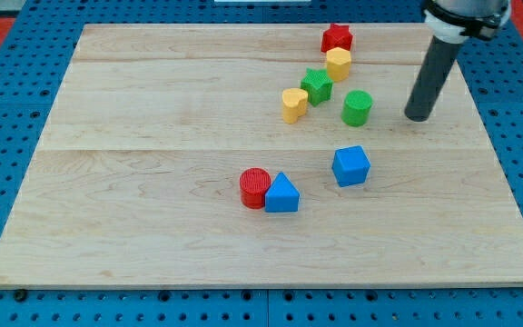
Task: Push the green circle into the yellow heart
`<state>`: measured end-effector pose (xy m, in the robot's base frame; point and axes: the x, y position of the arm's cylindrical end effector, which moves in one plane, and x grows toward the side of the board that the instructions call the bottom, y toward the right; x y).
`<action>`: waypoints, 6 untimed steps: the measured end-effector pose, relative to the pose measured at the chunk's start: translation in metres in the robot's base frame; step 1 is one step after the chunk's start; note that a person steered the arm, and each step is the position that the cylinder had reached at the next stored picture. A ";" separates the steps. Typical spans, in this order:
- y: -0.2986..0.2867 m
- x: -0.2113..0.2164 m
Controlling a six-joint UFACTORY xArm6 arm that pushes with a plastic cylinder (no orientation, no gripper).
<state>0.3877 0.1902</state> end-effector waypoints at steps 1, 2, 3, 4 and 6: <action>-0.063 -0.012; -0.126 -0.012; -0.066 -0.029; -0.009 -0.073; -0.025 -0.170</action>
